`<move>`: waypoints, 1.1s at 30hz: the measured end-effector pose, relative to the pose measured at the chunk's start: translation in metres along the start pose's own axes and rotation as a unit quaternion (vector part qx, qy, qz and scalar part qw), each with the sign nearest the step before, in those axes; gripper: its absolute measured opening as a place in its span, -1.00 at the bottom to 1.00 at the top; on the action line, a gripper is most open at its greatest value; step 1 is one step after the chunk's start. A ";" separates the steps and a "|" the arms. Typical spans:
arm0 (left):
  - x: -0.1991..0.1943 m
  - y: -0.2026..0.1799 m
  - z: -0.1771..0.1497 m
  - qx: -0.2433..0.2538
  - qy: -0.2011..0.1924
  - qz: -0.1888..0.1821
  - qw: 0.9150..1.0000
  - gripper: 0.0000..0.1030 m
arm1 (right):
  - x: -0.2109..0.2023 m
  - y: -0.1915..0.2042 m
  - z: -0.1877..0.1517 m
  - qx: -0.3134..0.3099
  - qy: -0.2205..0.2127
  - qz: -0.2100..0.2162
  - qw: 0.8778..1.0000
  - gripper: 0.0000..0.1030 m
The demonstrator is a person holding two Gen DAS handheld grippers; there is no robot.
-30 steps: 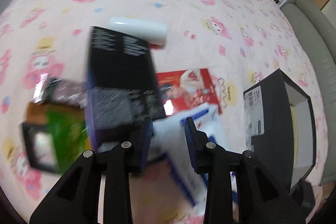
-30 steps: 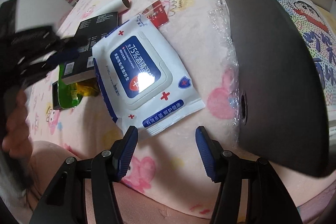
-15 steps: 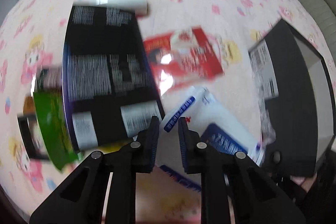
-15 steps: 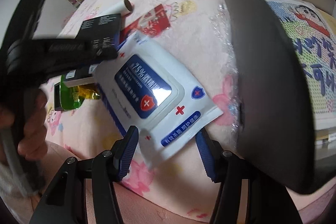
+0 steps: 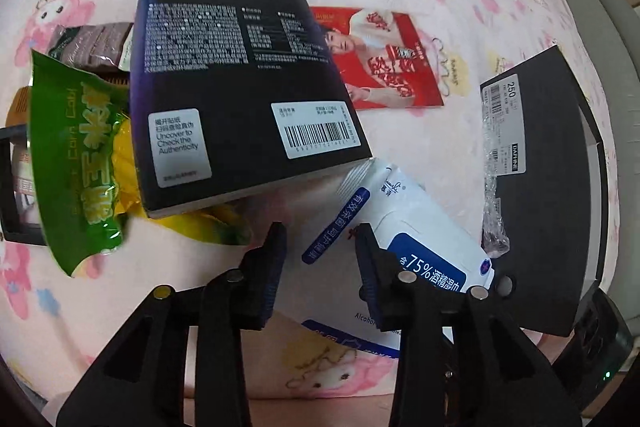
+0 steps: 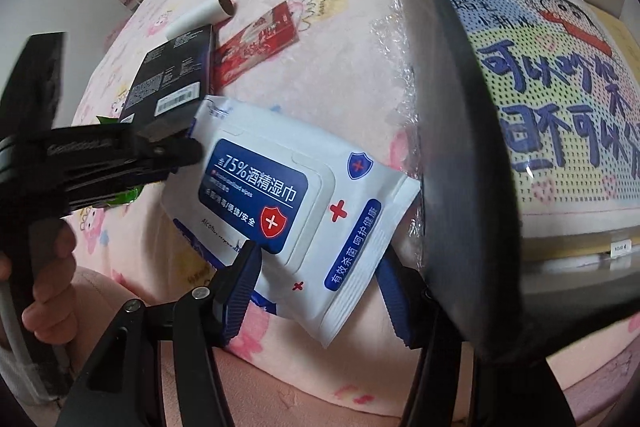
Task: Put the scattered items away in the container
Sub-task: 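Grasp the white alcohol wipes pack with the left gripper and lift, then carry the wipes pack over the black box and lower it inside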
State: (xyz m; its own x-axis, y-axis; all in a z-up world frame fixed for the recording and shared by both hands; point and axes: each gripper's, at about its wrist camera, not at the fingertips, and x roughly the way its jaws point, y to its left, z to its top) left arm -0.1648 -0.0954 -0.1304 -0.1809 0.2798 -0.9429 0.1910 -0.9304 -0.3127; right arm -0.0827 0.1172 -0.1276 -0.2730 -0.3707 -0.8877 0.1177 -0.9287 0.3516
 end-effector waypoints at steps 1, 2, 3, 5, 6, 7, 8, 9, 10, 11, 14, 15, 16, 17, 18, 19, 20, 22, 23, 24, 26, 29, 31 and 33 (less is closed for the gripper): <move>-0.001 -0.001 -0.002 0.001 0.001 0.003 1.000 -0.32 | 0.000 0.001 0.000 -0.002 -0.001 0.001 1.000 0.07; -0.002 -0.002 -0.004 0.002 0.003 0.006 1.000 -0.36 | 0.000 0.002 0.000 -0.006 0.000 0.003 1.000 0.07; -0.003 -0.004 -0.008 0.008 0.007 0.013 1.000 -0.39 | 0.000 0.003 0.000 -0.007 0.004 0.006 1.000 0.07; -0.004 -0.009 -0.019 0.017 0.021 0.024 0.999 -0.48 | -0.003 0.002 -0.001 -0.006 0.010 0.011 1.000 0.07; -0.003 -0.010 -0.024 0.020 0.031 0.023 0.999 -0.50 | -0.005 0.000 0.000 -0.002 0.011 0.012 1.000 0.07; -0.003 -0.012 -0.030 0.024 0.043 0.018 0.999 -0.53 | -0.007 -0.003 0.000 0.001 0.012 0.013 1.000 0.07; -0.002 -0.014 -0.036 0.029 0.054 0.013 0.998 -0.53 | -0.010 -0.005 0.000 0.005 0.014 0.014 1.000 0.07; -0.003 -0.015 -0.039 0.030 0.057 0.010 0.998 -0.53 | -0.012 -0.007 0.000 0.008 0.015 0.015 1.000 0.07; -0.005 -0.014 -0.041 0.029 0.053 0.007 0.998 -0.52 | -0.012 -0.010 0.000 0.013 0.017 0.020 1.000 0.06; -0.006 -0.012 -0.040 0.024 0.049 0.003 0.998 -0.47 | -0.011 -0.013 0.000 0.020 0.021 0.026 0.999 0.06; -0.005 -0.002 -0.033 -0.013 0.037 -0.011 0.999 -0.33 | -0.006 -0.014 0.000 0.021 0.023 0.023 0.999 0.06; -0.001 -0.001 -0.031 -0.018 0.041 -0.005 0.999 -0.32 | -0.004 -0.011 -0.001 0.012 0.019 0.018 1.000 0.07; 0.004 0.000 -0.029 -0.022 0.045 0.000 0.999 -0.31 | -0.003 -0.008 -0.002 0.006 0.016 0.015 1.000 0.07; 0.008 -0.001 -0.028 -0.025 0.049 0.005 0.998 -0.31 | -0.001 -0.006 -0.002 0.000 0.014 0.013 1.000 0.07; 0.012 -0.002 -0.027 -0.028 0.051 0.008 0.998 -0.31 | 0.000 -0.004 -0.003 -0.006 0.013 0.011 1.000 0.07; 0.014 -0.002 -0.027 -0.031 0.051 0.010 0.998 -0.32 | 0.001 -0.003 -0.003 -0.010 0.013 0.010 1.000 0.07; 0.015 -0.003 -0.028 -0.032 0.051 0.012 0.998 -0.34 | 0.001 -0.001 -0.003 -0.012 0.014 0.012 1.000 0.02; 0.016 -0.005 -0.028 -0.024 0.048 0.017 0.998 -0.34 | 0.002 -0.001 -0.003 -0.012 0.015 0.016 1.000 -0.02; 0.016 -0.007 -0.029 -0.021 0.047 0.020 0.998 -0.32 | 0.002 -0.001 -0.003 -0.012 0.015 0.016 1.000 -0.03; 0.017 -0.005 -0.028 -0.027 0.050 0.018 0.998 -0.30 | 0.003 -0.001 -0.002 -0.011 0.015 0.016 1.000 -0.03; 0.020 -0.001 -0.027 -0.039 0.054 0.012 0.998 -0.28 | 0.005 0.000 -0.002 -0.012 0.013 0.014 1.000 -0.04; 0.014 -0.006 -0.032 -0.024 0.045 0.004 0.999 -0.42 | 0.007 0.003 -0.002 -0.015 0.011 0.013 1.000 -0.04; 0.008 -0.016 -0.039 -0.001 0.034 0.013 0.999 -0.58 | 0.004 0.004 -0.002 -0.017 0.010 0.016 1.000 -0.08; 0.001 -0.024 -0.049 0.019 0.021 0.023 0.999 -0.60 | 0.000 0.006 -0.002 -0.020 0.007 0.018 1.000 -0.17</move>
State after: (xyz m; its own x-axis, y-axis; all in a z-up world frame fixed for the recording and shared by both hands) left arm -0.1226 -0.0611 -0.1295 -0.1324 0.2449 -0.9605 0.1612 -0.9508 -0.2646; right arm -0.0800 0.1112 -0.1262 -0.2549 -0.4028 -0.8791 0.1657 -0.9139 0.3707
